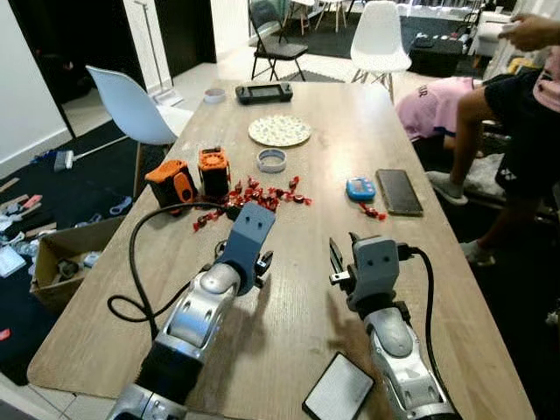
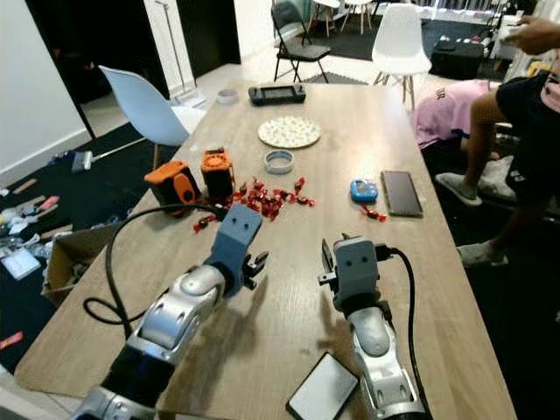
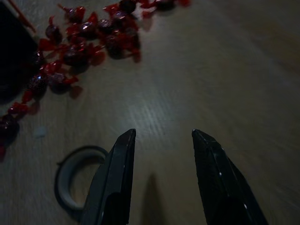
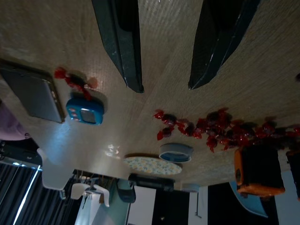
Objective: Hang keys on a hook
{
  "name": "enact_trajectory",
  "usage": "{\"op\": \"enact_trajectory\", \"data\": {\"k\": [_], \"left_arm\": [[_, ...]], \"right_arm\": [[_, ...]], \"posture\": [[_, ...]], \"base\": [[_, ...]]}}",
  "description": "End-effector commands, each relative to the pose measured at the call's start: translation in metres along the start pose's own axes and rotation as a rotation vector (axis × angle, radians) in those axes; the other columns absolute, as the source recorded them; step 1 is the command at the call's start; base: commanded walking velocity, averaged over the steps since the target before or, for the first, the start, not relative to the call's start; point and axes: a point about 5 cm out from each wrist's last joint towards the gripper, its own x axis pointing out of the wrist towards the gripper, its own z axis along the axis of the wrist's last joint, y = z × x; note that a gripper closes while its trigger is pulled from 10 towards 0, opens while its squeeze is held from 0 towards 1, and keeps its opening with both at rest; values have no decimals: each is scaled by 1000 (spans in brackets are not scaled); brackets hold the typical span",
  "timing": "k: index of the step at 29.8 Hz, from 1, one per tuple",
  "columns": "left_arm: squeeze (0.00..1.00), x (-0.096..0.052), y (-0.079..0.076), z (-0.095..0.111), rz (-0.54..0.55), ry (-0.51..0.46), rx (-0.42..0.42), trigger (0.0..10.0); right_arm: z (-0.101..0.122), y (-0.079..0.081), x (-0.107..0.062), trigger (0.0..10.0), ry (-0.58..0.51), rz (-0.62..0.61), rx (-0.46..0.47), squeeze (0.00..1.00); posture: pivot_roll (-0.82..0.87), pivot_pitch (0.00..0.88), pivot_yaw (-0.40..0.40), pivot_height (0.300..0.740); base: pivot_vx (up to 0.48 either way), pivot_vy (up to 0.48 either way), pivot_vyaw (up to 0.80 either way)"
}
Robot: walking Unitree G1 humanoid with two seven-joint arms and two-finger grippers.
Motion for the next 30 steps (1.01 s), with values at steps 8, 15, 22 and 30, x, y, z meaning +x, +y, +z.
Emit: {"op": "enact_trajectory", "data": {"k": [8, 15, 22, 30], "left_arm": [[0, 18, -1, 7, 7, 4, 5, 10000], [0, 10, 47, 5, 6, 47, 81, 10000], [0, -4, 87, 3, 37, 85, 120, 10000], [0, -14, 92, 4, -45, 82, 115, 10000]], "right_arm": [[-5, 0, -5, 10000, 18, -2, -1, 0], [-6, -2, -9, 10000, 26, -16, -1, 0], [-6, -1, -8, 10000, 28, -15, 0, 0], [-4, -1, -5, 10000, 21, -9, 0, 0]], "posture": [[67, 185, 45, 740], [62, 199, 63, 740], [80, 197, 52, 740], [83, 194, 51, 740]], "base": [[0, 0, 0], [0, 0, 0], [0, 0, 0], [0, 0, 0]]}}
